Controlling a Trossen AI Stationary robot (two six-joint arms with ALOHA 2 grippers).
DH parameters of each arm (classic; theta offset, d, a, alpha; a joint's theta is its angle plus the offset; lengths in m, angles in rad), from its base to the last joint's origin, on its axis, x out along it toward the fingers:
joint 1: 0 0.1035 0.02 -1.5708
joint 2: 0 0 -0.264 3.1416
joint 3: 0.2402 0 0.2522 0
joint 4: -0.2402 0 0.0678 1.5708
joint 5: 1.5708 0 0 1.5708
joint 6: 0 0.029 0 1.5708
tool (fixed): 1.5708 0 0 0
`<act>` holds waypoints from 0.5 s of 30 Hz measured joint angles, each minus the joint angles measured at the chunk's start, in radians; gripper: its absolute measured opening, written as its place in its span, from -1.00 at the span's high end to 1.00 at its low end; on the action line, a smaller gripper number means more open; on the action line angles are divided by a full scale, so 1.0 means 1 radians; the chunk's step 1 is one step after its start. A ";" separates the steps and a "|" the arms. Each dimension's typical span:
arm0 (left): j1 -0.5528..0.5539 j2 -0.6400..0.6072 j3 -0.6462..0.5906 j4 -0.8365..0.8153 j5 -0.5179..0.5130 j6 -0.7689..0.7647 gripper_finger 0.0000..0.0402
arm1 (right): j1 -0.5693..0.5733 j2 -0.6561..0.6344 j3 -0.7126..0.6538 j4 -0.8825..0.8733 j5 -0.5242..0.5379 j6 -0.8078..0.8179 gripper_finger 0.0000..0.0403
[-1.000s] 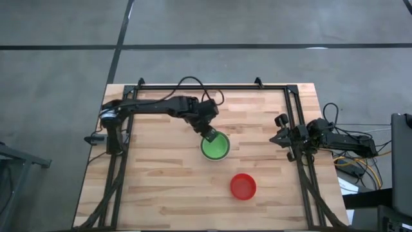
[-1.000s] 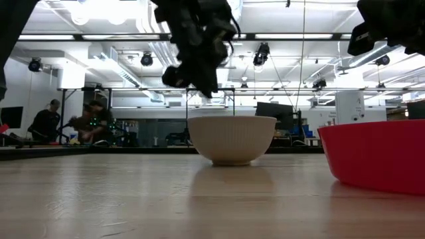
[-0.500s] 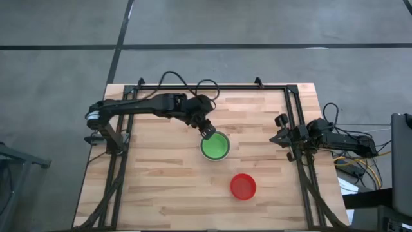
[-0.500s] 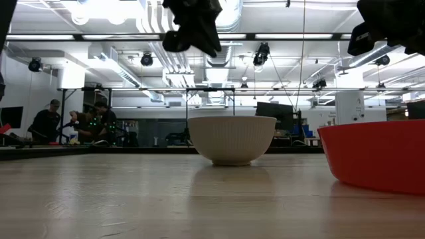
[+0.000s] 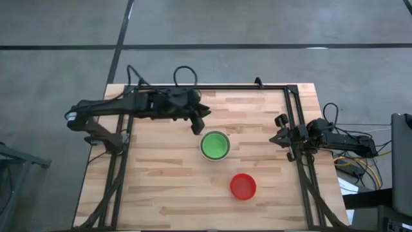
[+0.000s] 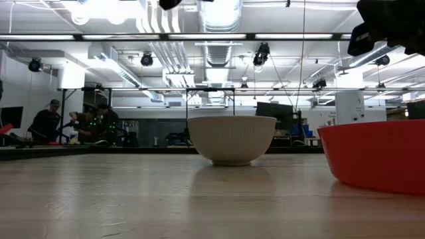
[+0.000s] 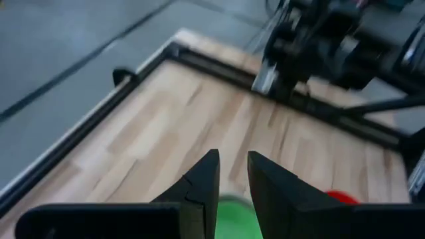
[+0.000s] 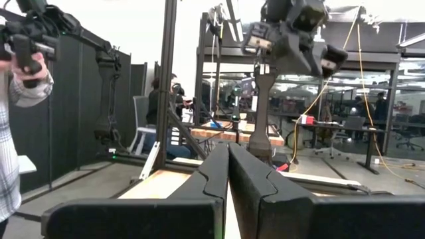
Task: Nest bowls inside each other
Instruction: Stack the red bowl on the green bowl
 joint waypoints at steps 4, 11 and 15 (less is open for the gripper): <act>-0.004 -0.067 -0.085 0.093 -0.001 0.003 0.59 | 0.000 0.000 0.000 -0.006 0.000 0.000 0.96; -0.003 -0.242 -0.370 0.282 0.010 0.005 0.59 | 0.000 0.001 0.000 -0.018 0.000 0.000 0.96; 0.010 -0.367 -0.537 0.404 0.011 0.035 0.59 | 0.000 0.001 0.000 -0.019 0.000 0.000 0.96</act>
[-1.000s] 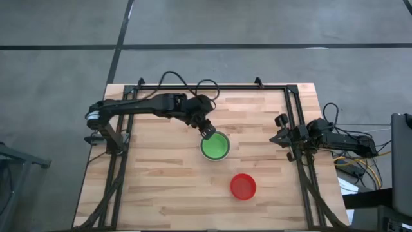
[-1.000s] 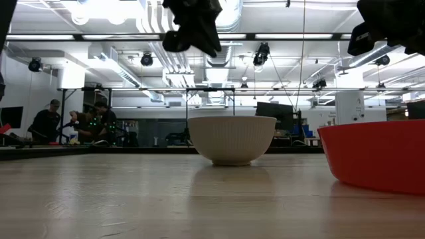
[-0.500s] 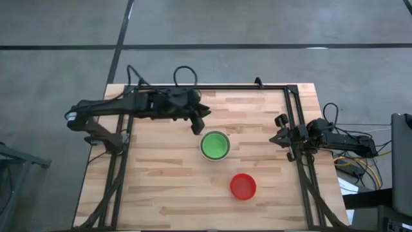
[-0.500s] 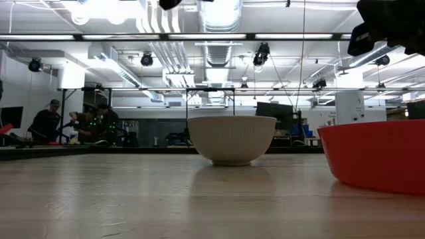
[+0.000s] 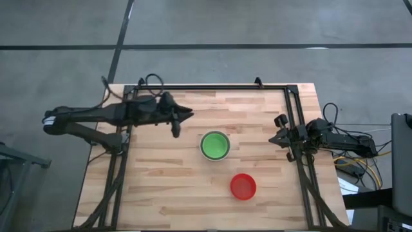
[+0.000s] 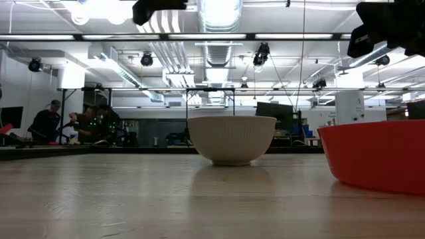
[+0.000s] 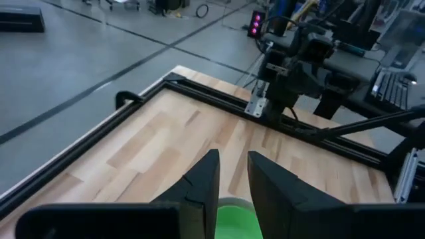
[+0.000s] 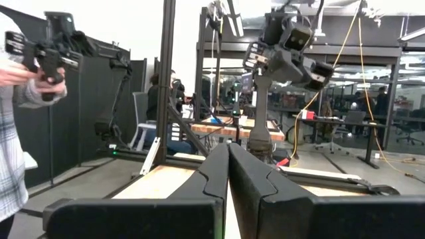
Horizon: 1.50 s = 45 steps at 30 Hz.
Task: Nest bowls inside each other
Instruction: Stack the red bowl on the green bowl
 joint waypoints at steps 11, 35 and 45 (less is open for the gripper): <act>0.005 -0.266 -0.312 0.050 0.010 0.025 0.59 | 0.000 0.000 0.000 -0.003 0.006 0.000 0.96; 0.016 -0.822 -0.788 0.230 0.080 0.065 0.59 | 0.000 0.000 0.000 -0.003 0.008 0.000 0.96; 0.016 -0.959 -0.856 0.191 0.080 0.067 0.59 | 0.000 -0.001 0.000 -0.003 0.008 0.000 0.96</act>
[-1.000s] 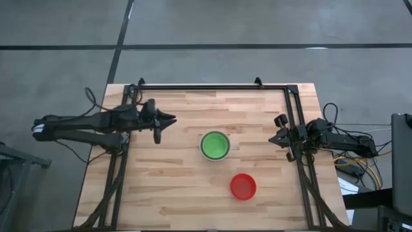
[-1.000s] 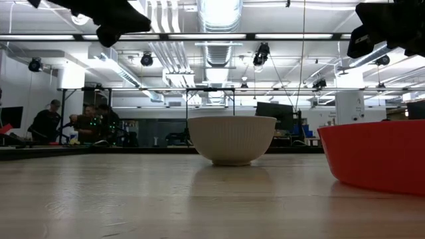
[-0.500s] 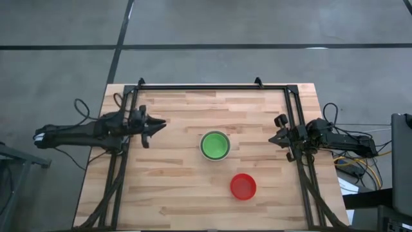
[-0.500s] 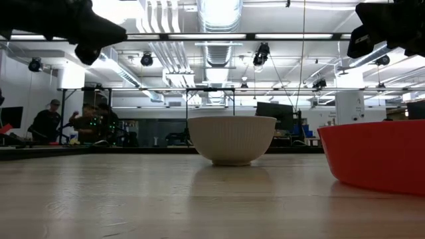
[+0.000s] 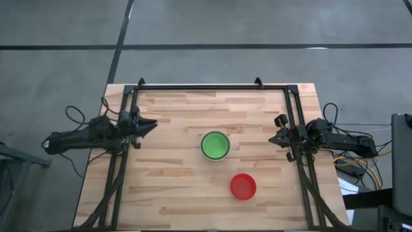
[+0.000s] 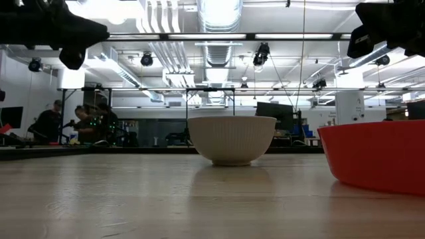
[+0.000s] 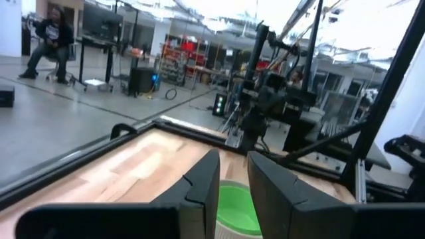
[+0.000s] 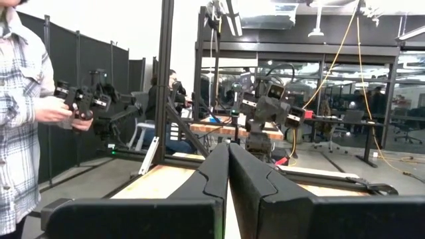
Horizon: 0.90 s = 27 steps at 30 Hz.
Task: Nest bowls inside each other
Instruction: Stack the red bowl on the green bowl
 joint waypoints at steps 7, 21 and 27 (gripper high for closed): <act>0.000 -0.020 -0.044 -0.005 0.000 -0.005 0.59 | 0.000 0.000 0.000 0.000 0.000 0.000 0.96; 0.000 -0.022 -0.088 -0.004 0.000 0.003 0.59 | 0.000 0.000 0.000 0.000 0.000 0.000 0.96; 0.000 -0.021 -0.115 -0.014 -0.021 -0.027 0.59 | 0.000 0.000 0.000 0.000 0.000 0.000 0.96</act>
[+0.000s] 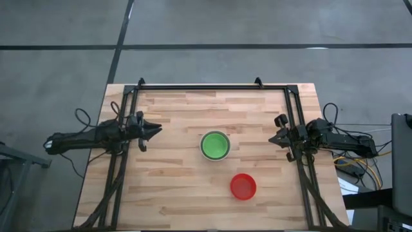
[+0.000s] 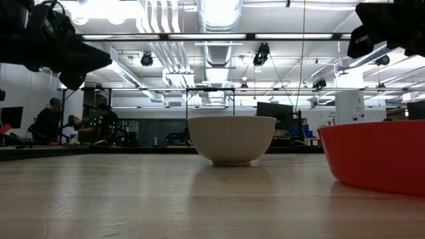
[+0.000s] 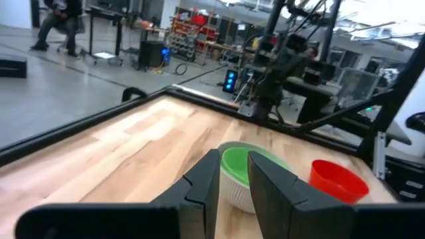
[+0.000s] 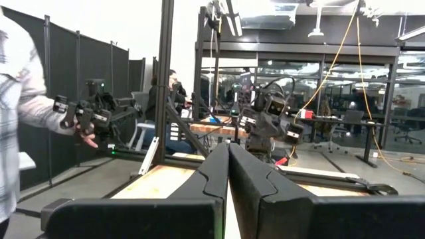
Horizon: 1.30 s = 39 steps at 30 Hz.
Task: Nest bowls inside each other
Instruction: Stack the red bowl on the green bowl
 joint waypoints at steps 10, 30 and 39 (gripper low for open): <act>0.000 0.011 -0.061 0.004 -0.059 0.031 0.59 | 0.000 0.000 0.000 0.000 0.000 0.000 0.96; 0.000 0.018 -0.062 0.008 -0.053 0.020 0.59 | 0.000 0.000 0.000 0.000 0.000 0.000 0.96; 0.000 0.018 -0.063 0.009 -0.054 0.020 0.59 | 0.000 0.000 0.000 0.000 0.000 0.000 0.96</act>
